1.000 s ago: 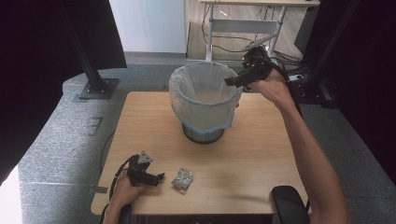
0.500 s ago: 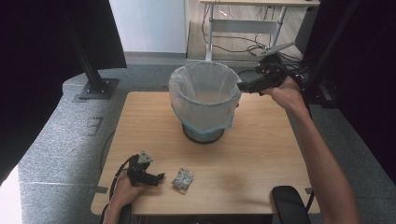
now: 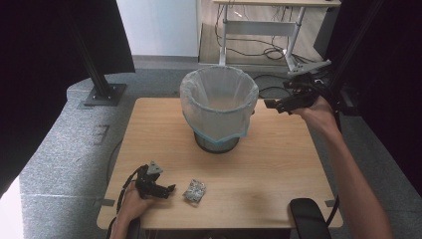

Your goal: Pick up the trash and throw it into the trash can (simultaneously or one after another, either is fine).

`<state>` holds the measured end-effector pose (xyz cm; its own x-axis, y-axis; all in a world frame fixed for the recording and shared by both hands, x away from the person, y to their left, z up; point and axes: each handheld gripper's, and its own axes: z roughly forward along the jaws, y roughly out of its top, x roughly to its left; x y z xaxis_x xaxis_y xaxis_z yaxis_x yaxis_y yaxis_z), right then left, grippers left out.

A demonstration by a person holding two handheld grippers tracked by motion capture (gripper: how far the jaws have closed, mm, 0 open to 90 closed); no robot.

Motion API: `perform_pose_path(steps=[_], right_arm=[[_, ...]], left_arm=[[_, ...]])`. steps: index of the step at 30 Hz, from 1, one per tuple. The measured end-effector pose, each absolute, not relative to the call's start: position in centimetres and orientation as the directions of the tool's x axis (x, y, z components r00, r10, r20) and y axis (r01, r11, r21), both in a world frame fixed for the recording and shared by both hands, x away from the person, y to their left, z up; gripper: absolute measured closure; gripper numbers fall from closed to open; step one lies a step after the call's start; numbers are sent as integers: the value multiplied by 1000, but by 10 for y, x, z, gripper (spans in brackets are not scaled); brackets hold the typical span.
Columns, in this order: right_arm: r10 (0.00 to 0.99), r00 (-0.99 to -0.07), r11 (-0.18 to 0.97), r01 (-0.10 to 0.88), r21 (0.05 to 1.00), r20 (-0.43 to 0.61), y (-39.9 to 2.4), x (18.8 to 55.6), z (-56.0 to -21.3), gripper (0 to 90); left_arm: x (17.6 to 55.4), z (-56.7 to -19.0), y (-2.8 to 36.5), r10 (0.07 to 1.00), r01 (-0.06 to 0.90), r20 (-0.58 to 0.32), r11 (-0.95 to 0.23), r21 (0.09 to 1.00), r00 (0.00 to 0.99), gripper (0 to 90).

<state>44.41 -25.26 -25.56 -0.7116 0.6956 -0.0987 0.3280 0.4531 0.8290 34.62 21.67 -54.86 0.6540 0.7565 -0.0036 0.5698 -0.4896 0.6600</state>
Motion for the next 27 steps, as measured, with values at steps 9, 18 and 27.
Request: perform_pose_path(steps=[9, 18, 27], right_arm=[[702, -706, 445, 328, 833, -97, -267, 431, -277, 0], [704, -704, 436, 326, 839, -93, -277, 420, -299, 0], [705, -705, 430, 334, 839, -81, -286, 407, -327, 0]], left_arm=[[346, -549, 216, 758, 571, -3, -488, 661, 652, 0], [346, -549, 216, 759, 572, -3, -488, 660, 651, 0], [346, -548, 216, 761, 573, -3, -487, 659, 649, 0]])
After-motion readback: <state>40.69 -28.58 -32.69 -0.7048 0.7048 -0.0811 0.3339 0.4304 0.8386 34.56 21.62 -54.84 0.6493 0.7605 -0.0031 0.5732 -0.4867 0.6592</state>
